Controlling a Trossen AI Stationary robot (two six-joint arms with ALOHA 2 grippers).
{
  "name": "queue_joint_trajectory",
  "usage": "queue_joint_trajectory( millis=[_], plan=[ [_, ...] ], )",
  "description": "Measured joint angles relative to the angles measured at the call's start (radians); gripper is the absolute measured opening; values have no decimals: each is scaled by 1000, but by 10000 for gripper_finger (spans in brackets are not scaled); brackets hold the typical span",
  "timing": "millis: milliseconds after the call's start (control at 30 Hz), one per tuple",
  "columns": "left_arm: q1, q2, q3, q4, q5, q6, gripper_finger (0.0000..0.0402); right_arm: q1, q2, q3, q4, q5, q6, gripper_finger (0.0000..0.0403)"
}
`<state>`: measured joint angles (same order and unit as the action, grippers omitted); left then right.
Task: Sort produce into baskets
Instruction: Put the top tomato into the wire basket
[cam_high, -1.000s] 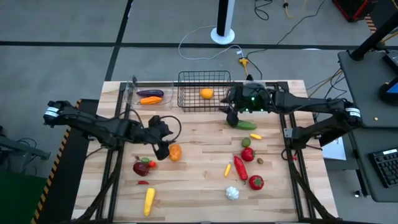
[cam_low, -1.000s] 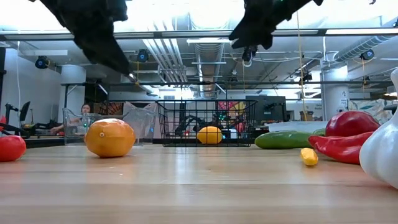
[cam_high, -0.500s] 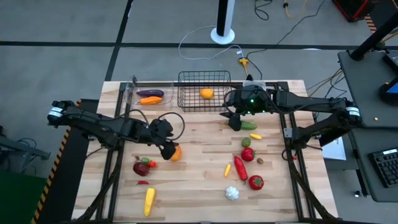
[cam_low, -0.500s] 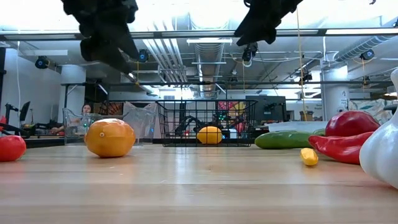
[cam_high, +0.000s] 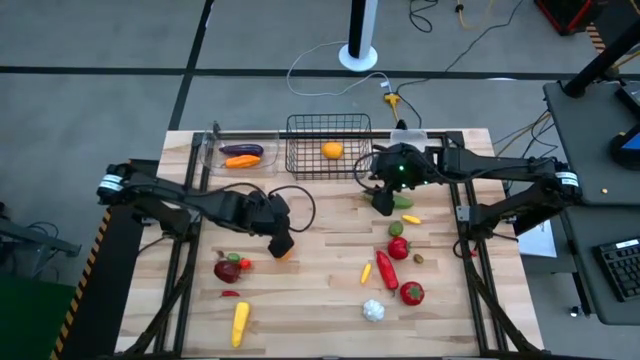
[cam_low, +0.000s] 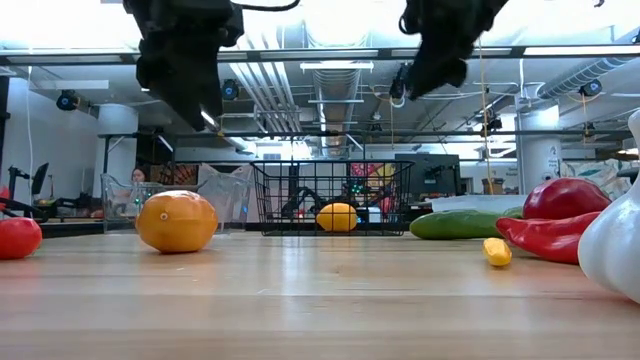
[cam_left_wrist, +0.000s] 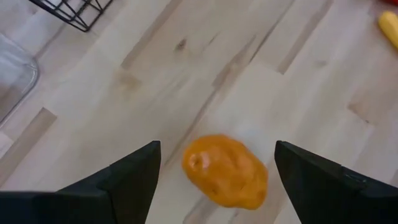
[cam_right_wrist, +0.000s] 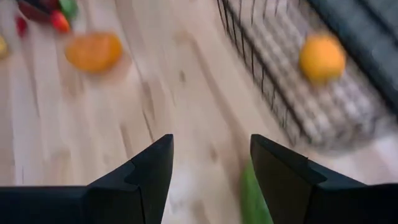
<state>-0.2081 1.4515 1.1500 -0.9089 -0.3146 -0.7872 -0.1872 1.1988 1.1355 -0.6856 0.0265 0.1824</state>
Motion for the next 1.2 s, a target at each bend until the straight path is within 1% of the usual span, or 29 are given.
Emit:
queue_joint_trajectory(
  millis=[100, 200, 400, 533, 667, 733, 800, 933, 1033, 1133, 1200],
  plan=[
    [-15, 9, 0, -2, 0, 0, 297, 16, 0, -1, -115, -1, 82, 206],
    [-30, 12, -1, -16, 0, 0, 297, 44, 7, -1, -227, -1, 206, 206],
    [-41, 3, 0, -15, -37, 24, 297, 141, 36, -2, -421, -2, 415, 206],
    [-41, 3, 1, -12, -45, 80, 297, 215, 56, -2, -493, -16, 491, 206],
    [-42, 3, 1, -10, -46, 134, 297, 256, 61, -7, -499, -93, 565, 211],
    [-42, 3, 1, -9, -67, 150, 297, 266, 62, -18, -499, -117, 604, 223],
    [-42, 3, 1, -10, -79, 158, 297, 273, 62, -34, -501, -130, 662, 242],
    [-42, 3, 1, -10, -90, 185, 297, 287, 63, -67, -501, -131, 813, 293],
    [-41, 3, 1, -11, -114, 213, 297, 306, 68, -74, -483, -133, 890, 331],
    [-41, 3, 1, -11, -132, 239, 297, 334, 68, -74, -459, -111, 973, 358],
    [-42, 3, 1, -12, -146, 253, 297, 355, 68, -74, -448, -87, 1021, 365]
  ],
)
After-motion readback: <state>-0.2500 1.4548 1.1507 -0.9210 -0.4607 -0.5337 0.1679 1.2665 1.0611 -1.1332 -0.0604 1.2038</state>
